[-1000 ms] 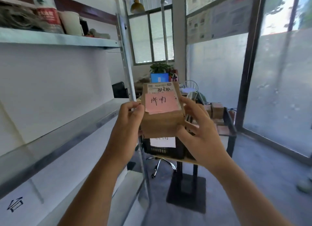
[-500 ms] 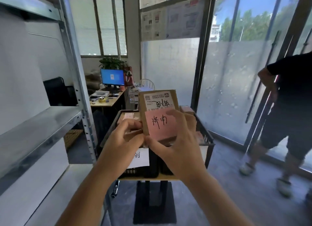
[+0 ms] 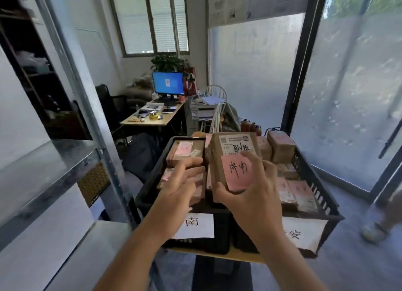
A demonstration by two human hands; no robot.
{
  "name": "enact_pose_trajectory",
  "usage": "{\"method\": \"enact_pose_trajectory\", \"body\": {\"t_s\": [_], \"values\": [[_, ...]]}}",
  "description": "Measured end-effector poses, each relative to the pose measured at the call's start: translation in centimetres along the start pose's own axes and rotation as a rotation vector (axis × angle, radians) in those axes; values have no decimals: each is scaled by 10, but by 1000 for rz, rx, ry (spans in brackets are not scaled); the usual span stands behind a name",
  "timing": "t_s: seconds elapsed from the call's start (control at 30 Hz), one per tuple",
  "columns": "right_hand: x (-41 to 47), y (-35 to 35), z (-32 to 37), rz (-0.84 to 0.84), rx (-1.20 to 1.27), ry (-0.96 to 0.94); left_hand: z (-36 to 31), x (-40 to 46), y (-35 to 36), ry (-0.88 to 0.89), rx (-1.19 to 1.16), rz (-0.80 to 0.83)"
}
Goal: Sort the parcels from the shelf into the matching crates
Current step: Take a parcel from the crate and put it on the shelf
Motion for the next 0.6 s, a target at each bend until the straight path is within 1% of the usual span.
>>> {"method": "enact_pose_trajectory", "body": {"t_s": [0.1,0.17,0.3,0.43,0.6], "values": [[35,41,-33,63,22,72,16,38,-34,-28,-1,-187],[57,65,-52,89,20,110,23,57,-58,-43,16,-280],[96,110,-78,148,-6,150,35,93,-91,-58,33,-366],[125,160,-92,186,-46,170,61,133,-108,-81,32,-359],[154,219,-113,181,-145,263,97,198,-127,-104,23,-228]]}}
Point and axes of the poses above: each hand's wrist, its own x-axis towards the middle knuckle, its own y-axis out of the palm, z = x × y, the point moved 7 cm from there along x, towards the middle knuckle, and after that the axes turned 2 degrees about -x, right-handed, at the moved point
